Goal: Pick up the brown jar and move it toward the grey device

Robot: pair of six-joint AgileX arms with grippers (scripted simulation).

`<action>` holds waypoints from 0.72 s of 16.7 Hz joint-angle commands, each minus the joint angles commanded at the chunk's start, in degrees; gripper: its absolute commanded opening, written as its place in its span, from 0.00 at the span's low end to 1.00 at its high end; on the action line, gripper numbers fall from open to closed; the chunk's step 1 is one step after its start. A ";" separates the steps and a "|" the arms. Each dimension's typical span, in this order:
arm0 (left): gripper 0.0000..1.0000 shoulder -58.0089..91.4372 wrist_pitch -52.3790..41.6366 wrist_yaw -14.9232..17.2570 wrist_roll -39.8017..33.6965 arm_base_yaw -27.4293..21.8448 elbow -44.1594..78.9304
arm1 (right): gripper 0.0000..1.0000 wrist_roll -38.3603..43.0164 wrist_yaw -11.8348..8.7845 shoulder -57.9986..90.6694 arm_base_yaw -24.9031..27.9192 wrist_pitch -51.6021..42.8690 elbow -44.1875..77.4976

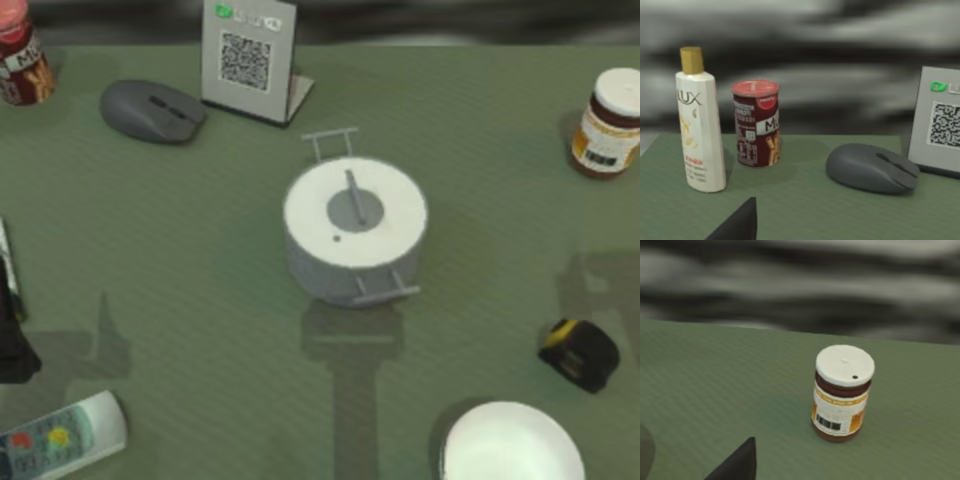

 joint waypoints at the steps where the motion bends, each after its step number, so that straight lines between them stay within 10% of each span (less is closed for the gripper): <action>1: 1.00 0.00 0.00 0.00 0.00 0.00 0.00 | 1.00 -0.54 -0.12 5.24 -0.08 -2.95 5.39; 12: 1.00 0.00 0.00 0.00 0.00 0.00 0.00 | 1.00 -8.52 -0.35 70.75 -1.80 -38.79 71.08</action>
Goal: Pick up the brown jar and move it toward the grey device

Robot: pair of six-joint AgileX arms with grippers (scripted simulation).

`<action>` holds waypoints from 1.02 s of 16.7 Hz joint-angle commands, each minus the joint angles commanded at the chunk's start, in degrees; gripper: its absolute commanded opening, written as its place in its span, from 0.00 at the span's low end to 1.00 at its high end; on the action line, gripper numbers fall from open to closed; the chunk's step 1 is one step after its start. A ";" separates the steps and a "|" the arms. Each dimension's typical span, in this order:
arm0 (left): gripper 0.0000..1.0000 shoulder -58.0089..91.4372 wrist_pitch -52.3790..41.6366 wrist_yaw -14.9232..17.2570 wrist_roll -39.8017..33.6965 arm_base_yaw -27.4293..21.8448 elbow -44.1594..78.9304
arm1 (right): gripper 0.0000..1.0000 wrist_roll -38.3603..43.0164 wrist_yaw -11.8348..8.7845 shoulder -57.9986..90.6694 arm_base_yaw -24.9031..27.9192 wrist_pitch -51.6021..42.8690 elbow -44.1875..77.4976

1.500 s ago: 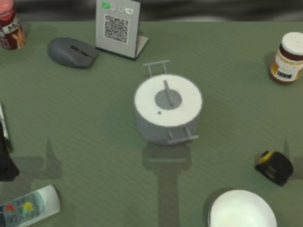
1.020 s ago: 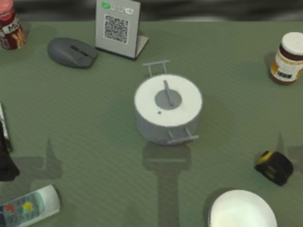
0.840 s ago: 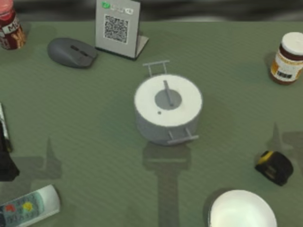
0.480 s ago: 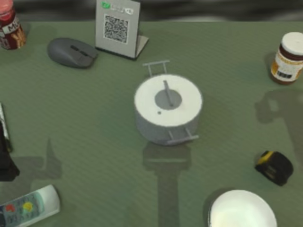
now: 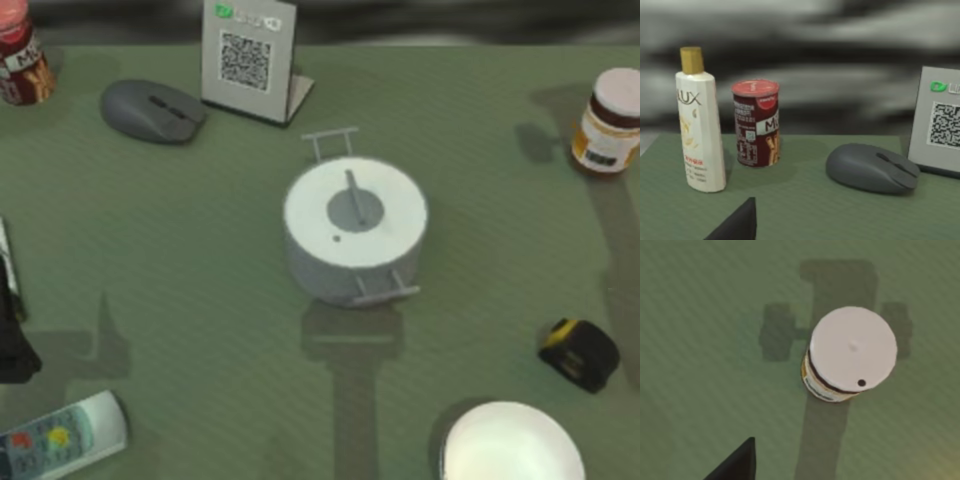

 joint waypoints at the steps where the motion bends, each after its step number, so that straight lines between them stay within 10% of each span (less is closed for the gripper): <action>1: 1.00 0.00 0.00 0.00 0.00 0.00 0.00 | 1.00 -0.79 -0.01 5.66 -0.11 -2.96 5.66; 9: 1.00 0.00 0.00 0.00 0.00 0.00 0.00 | 1.00 -6.10 -0.24 40.80 -0.50 -20.75 40.78; 17: 1.00 0.00 0.00 0.00 0.00 0.00 0.00 | 1.00 -7.40 -0.33 48.52 -0.48 -24.60 48.62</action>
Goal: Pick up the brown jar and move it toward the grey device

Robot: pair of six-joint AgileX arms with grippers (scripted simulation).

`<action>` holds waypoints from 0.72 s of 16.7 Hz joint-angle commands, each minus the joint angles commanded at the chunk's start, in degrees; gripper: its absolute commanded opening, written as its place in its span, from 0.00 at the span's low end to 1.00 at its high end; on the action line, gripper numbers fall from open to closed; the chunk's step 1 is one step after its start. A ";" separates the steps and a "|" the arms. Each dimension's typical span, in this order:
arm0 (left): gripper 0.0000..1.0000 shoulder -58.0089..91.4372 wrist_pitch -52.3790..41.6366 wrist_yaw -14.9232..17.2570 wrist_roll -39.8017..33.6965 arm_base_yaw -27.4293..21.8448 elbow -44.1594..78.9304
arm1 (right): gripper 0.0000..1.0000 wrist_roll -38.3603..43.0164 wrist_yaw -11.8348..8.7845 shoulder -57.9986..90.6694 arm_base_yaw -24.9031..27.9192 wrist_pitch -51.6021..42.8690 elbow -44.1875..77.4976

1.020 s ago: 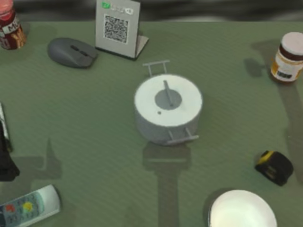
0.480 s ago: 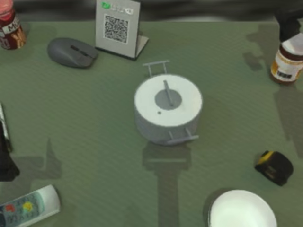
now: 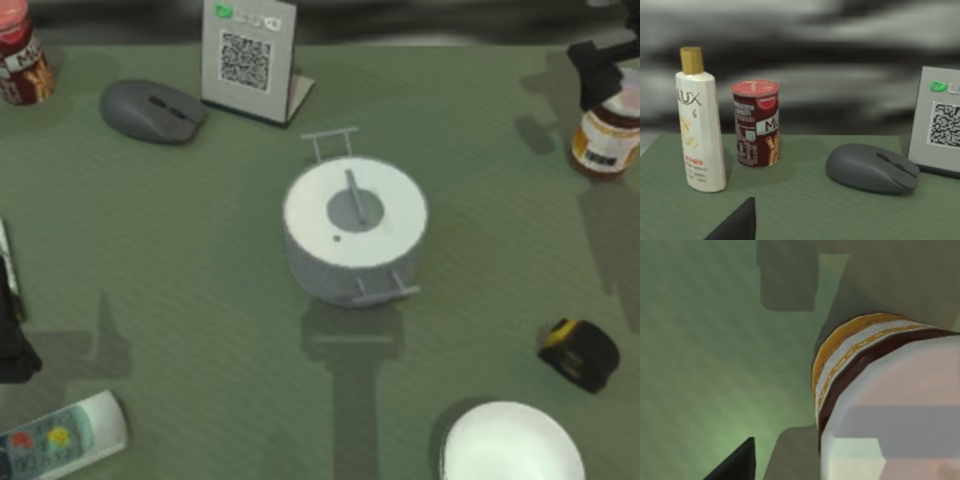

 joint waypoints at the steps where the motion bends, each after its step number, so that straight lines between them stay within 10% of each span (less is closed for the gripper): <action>1: 1.00 0.00 0.00 0.00 0.00 0.00 0.00 | 1.00 0.00 0.00 0.00 0.00 0.00 0.00; 12: 1.00 0.00 0.00 0.00 0.00 0.00 0.00 | 1.00 0.40 0.08 0.14 0.40 11.20 -11.04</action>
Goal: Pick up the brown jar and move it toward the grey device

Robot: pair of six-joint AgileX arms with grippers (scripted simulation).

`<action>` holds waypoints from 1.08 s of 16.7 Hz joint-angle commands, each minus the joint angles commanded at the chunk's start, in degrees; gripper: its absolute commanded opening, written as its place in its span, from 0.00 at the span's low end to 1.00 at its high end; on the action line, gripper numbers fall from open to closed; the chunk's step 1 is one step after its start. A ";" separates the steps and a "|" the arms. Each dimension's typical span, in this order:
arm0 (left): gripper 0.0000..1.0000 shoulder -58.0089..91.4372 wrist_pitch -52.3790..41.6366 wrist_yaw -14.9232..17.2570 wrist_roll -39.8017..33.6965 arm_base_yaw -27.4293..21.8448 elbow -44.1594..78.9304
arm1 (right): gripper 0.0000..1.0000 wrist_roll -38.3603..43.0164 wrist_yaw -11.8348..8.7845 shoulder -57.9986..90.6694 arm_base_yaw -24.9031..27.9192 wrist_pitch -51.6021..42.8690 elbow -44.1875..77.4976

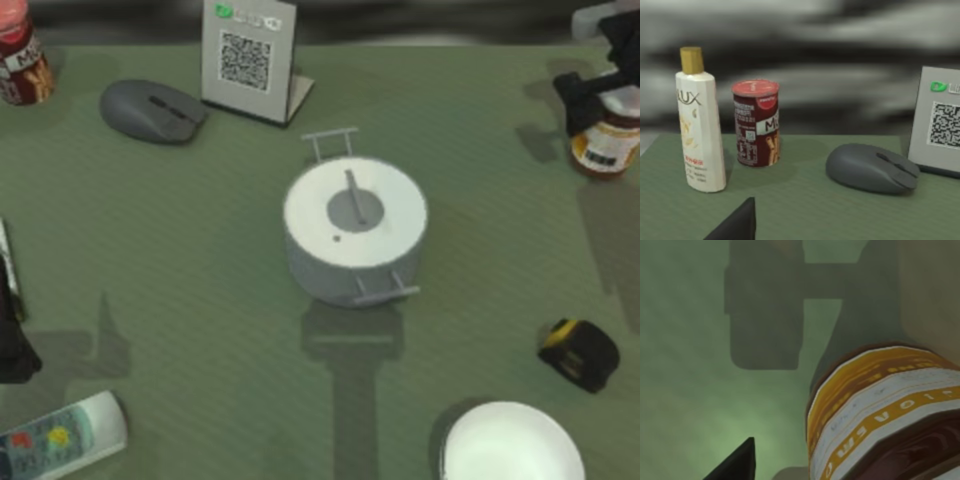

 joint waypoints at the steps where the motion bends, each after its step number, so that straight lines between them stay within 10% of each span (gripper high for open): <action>1: 1.00 0.00 0.00 0.00 0.00 0.00 0.00 | 1.00 0.00 0.00 0.00 0.00 0.00 0.00; 3: 1.00 0.00 0.00 0.00 0.00 0.00 0.00 | 1.00 0.00 0.00 0.00 0.00 0.00 0.00; 16: 1.00 0.00 0.00 0.00 0.00 0.00 0.00 | 0.02 0.00 0.00 0.00 0.00 0.00 0.00; 18: 1.00 0.00 0.00 0.00 0.00 0.00 0.00 | 0.00 0.00 0.00 0.00 0.00 0.00 0.00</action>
